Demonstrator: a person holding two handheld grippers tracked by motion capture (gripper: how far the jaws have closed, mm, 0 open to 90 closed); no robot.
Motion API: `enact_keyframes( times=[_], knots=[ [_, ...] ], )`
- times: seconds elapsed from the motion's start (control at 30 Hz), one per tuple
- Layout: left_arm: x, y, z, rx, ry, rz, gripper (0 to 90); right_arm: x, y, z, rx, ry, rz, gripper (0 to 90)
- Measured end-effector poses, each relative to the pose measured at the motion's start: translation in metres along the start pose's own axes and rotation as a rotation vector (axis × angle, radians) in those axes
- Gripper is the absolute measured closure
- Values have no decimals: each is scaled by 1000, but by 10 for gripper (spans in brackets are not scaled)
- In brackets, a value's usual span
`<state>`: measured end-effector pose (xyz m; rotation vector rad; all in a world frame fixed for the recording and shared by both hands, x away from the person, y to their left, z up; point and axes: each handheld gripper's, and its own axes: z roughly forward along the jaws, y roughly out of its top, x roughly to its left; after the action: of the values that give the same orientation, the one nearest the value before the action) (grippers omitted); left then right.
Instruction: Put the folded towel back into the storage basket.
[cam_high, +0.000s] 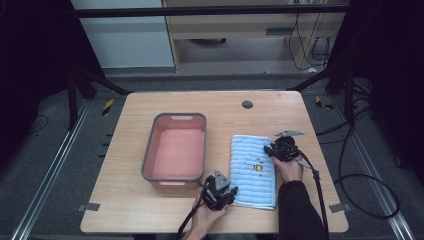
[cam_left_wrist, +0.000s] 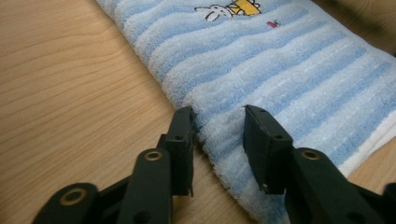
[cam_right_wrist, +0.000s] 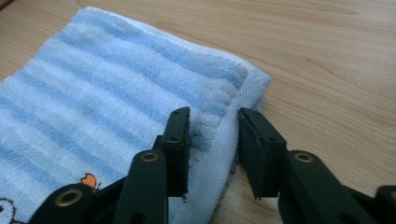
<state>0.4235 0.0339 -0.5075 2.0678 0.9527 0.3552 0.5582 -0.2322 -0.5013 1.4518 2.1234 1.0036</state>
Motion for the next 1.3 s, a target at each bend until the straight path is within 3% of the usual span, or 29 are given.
enact_keyframes(
  times=[0.13,0.33,0.6,0.73,1.07,1.3],
  knots=[
    [-2,1,0,6,-13,-9,733,1,-1,0,-3,19,16,745],
    [-6,3,0,6,6,-7,846,0,-1,-1,-3,44,53,813],
    [-2,5,-6,-12,-12,-22,866,1,3,-8,-23,45,39,822],
    [-1,10,-15,-40,-26,-23,867,6,10,-21,-57,57,15,824],
    [-1,24,-36,-82,-47,3,868,16,23,-46,-131,60,-30,826],
    [-2,31,-46,-102,-60,18,868,19,29,-57,-148,49,-41,826]
  ],
)
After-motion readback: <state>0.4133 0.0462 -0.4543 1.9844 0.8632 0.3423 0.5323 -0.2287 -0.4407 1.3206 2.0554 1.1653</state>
